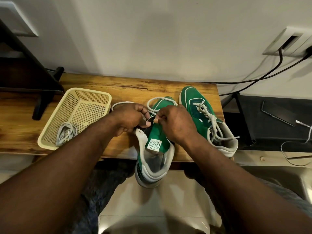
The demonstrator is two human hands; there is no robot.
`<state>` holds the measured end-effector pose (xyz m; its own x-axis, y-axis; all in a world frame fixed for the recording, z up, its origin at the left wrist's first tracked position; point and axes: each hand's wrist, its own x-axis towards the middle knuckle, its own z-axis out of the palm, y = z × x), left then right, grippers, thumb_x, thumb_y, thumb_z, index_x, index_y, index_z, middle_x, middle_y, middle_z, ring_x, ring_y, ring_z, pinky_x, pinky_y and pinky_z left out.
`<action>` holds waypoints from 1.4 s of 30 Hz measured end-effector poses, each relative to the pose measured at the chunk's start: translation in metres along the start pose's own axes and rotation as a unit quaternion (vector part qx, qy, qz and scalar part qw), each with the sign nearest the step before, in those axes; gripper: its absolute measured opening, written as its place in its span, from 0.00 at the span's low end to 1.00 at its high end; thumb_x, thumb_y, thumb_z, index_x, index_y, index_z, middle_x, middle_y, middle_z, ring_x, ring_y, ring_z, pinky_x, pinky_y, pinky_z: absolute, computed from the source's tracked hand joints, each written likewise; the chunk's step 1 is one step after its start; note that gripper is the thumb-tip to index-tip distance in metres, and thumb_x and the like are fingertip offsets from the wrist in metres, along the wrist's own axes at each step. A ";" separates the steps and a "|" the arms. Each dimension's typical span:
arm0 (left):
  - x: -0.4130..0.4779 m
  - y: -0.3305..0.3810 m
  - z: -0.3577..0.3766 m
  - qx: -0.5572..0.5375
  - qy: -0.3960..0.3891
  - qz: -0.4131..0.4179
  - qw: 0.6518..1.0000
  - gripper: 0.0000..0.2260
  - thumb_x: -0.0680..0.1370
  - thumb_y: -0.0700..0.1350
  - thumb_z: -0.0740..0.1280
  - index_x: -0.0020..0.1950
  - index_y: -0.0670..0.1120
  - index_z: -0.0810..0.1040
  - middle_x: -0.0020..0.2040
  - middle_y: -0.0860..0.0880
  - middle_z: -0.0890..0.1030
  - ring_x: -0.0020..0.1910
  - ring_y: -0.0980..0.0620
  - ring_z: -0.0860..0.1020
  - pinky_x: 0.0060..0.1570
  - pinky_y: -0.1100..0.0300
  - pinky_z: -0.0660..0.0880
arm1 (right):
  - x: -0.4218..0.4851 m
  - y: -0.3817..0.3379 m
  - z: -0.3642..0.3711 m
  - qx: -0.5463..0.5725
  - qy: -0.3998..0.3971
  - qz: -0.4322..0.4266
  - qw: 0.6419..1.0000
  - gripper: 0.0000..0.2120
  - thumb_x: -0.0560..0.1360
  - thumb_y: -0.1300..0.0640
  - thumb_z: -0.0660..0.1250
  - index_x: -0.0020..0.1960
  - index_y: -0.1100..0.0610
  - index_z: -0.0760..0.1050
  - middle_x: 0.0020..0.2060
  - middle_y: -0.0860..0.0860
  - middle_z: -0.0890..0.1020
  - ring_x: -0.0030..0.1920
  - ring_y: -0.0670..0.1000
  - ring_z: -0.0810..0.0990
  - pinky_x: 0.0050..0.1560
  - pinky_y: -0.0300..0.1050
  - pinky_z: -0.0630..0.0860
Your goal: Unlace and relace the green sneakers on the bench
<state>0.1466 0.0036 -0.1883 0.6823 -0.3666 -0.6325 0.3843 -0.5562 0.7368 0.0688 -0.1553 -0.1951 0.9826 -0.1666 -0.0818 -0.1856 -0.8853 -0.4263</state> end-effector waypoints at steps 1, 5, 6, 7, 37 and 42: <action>-0.001 0.000 0.000 -0.001 -0.001 0.002 1.000 0.09 0.77 0.31 0.73 0.49 0.45 0.82 0.39 0.47 0.83 0.33 0.55 0.80 0.22 0.64 0.70 | 0.000 0.000 0.002 0.009 0.007 0.010 1.000 0.05 0.80 0.53 0.70 0.52 0.46 0.85 0.48 0.48 0.85 0.56 0.55 0.76 0.58 0.56 0.78; -0.003 0.000 0.002 -0.011 0.002 -0.001 1.000 0.10 0.77 0.31 0.73 0.52 0.45 0.82 0.42 0.45 0.83 0.36 0.53 0.81 0.23 0.64 0.71 | -0.004 -0.003 0.007 0.029 0.042 0.058 0.997 0.06 0.80 0.52 0.70 0.50 0.47 0.86 0.46 0.48 0.85 0.57 0.53 0.76 0.59 0.56 0.78; -0.003 0.001 0.002 -0.014 0.000 -0.001 1.000 0.10 0.77 0.31 0.73 0.52 0.45 0.82 0.43 0.45 0.83 0.38 0.53 0.81 0.24 0.63 0.72 | -0.005 -0.005 0.008 0.025 0.049 0.069 0.996 0.06 0.80 0.52 0.70 0.50 0.48 0.85 0.46 0.48 0.85 0.57 0.53 0.77 0.60 0.56 0.77; -0.003 0.001 0.002 -0.016 -0.002 0.000 1.000 0.11 0.77 0.30 0.73 0.52 0.45 0.82 0.44 0.45 0.83 0.39 0.52 0.81 0.25 0.63 0.72 | -0.007 -0.007 0.009 0.020 0.056 0.078 0.995 0.06 0.80 0.52 0.69 0.51 0.48 0.85 0.46 0.48 0.85 0.57 0.53 0.77 0.61 0.56 0.76; -0.011 0.016 0.008 0.108 0.036 0.069 0.991 0.09 0.70 0.32 0.79 0.46 0.43 0.85 0.37 0.45 0.86 0.33 0.49 0.83 0.28 0.60 0.77 | -0.015 -0.013 0.013 0.140 0.024 0.141 0.980 0.07 0.69 0.55 0.65 0.37 0.47 0.81 0.36 0.44 0.85 0.44 0.51 0.84 0.59 0.58 0.79; -0.013 0.015 0.007 0.087 0.022 0.071 0.993 0.12 0.68 0.31 0.79 0.47 0.42 0.84 0.37 0.44 0.86 0.31 0.52 0.82 0.25 0.63 0.74 | -0.011 -0.007 0.021 0.216 0.020 0.173 0.961 0.07 0.69 0.54 0.67 0.38 0.47 0.83 0.33 0.42 0.85 0.40 0.49 0.85 0.51 0.58 0.83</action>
<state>0.1389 -0.0054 -0.1702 0.7502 -0.4201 -0.5106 0.1708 -0.6229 0.7635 0.0593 -0.1380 -0.2095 0.8597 -0.4422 -0.2557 -0.4761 -0.5125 -0.7146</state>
